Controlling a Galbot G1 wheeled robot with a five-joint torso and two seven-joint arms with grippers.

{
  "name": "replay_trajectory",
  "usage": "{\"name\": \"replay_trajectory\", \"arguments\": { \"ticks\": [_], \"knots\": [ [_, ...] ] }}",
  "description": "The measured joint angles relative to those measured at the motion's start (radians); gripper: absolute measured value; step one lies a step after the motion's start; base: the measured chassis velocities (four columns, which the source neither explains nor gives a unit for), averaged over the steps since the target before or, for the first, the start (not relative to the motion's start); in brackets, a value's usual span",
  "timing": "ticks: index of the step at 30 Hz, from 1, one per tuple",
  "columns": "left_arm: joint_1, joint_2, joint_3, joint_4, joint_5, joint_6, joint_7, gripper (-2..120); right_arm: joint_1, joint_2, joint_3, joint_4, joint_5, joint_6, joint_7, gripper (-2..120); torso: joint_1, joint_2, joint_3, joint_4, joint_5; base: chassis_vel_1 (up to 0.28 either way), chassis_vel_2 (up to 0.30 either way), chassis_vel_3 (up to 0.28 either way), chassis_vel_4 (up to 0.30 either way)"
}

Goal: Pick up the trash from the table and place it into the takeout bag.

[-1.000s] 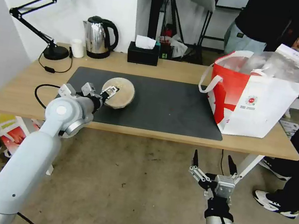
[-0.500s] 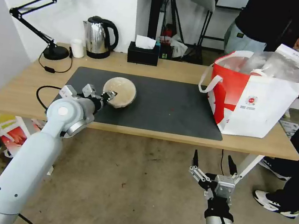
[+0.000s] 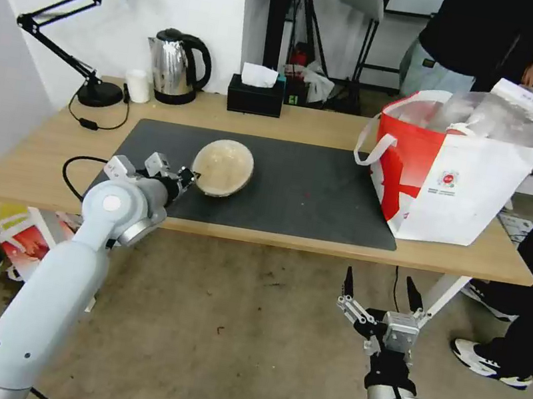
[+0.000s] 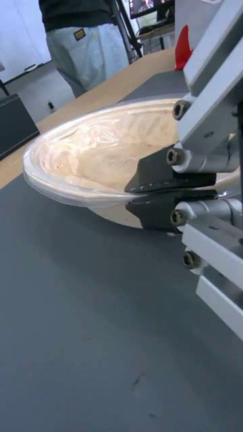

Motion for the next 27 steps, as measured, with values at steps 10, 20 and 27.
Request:
{"name": "replay_trajectory", "arguments": {
  "ticks": [10,20,27],
  "knots": [
    [0.012,0.007,-0.009,-0.019,0.004,-0.004,0.008,0,0.000,0.000,0.000,0.000,0.000,0.000,0.000,100,0.000,0.000,0.000,0.0000,0.0000,0.000,0.000,0.000,0.000],
    [0.011,0.031,-0.017,-0.080,-0.015,-0.020,0.038,0,0.000,0.000,0.000,0.000,0.000,0.000,0.000,100,0.000,0.000,0.000,0.0000,0.0000,0.000,0.000,0.000,0.000],
    [-0.019,0.064,-0.006,-0.100,-0.033,-0.031,0.097,0,0.000,0.000,0.000,0.000,0.000,0.000,0.000,100,0.000,0.000,0.000,0.0000,0.0000,0.000,0.000,0.000,0.000]
  ]
}}
